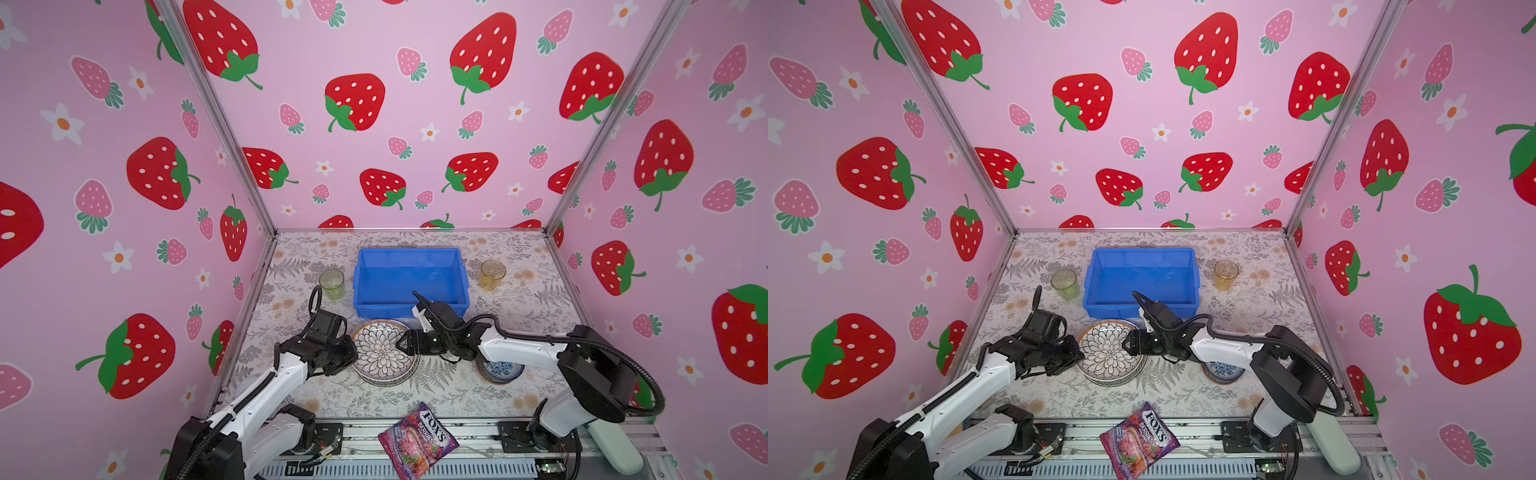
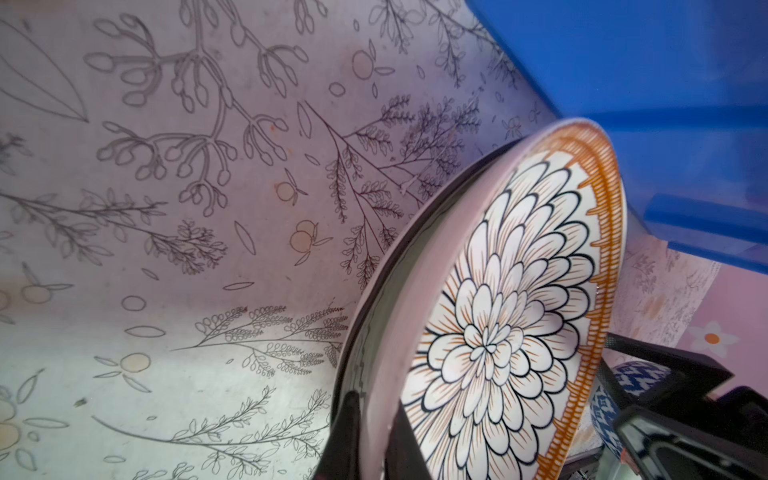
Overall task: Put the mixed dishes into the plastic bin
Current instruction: 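Pinch the flower plate rim with both grippers and tilt it up, then lift the flower plate off the white plate with both grippers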
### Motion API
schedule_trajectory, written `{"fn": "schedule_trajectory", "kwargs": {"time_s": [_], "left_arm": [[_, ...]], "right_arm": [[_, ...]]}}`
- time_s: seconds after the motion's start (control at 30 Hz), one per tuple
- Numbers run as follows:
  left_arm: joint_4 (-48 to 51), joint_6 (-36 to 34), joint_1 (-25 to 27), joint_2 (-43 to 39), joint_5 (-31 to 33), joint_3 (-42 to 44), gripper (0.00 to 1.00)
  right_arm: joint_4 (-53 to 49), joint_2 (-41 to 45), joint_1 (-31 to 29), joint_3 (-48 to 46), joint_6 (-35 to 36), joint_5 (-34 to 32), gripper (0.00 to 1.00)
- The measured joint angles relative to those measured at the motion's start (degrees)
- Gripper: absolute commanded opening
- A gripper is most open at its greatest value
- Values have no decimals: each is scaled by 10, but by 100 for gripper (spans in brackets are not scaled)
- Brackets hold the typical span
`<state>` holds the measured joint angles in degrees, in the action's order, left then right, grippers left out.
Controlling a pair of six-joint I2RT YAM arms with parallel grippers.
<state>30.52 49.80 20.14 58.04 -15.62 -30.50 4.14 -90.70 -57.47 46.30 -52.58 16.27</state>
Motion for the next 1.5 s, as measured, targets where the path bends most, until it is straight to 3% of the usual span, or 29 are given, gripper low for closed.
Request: {"fn": "schedule_trajectory", "kwargs": {"time_s": [0.1, 0.53, 0.97, 1.23, 1.5], "left_arm": [[-2, 0, 0, -6, -3, -3, 0], [9, 0, 3, -37, 1, -1, 0], [9, 28, 9, -119, -24, 19, 0], [12, 28, 11, -148, -45, 19, 0], [30, 24, 13, -149, -65, 15, 0]], "right_arm": [[-4, 0, 1, 0, 0, -1, 76], [-14, 0, 1, 7, 4, 4, 77], [-59, 51, -4, 23, 10, 5, 85], [-138, 106, 14, 56, 14, -10, 89], [-237, 163, 73, 113, 34, -32, 90]]}}
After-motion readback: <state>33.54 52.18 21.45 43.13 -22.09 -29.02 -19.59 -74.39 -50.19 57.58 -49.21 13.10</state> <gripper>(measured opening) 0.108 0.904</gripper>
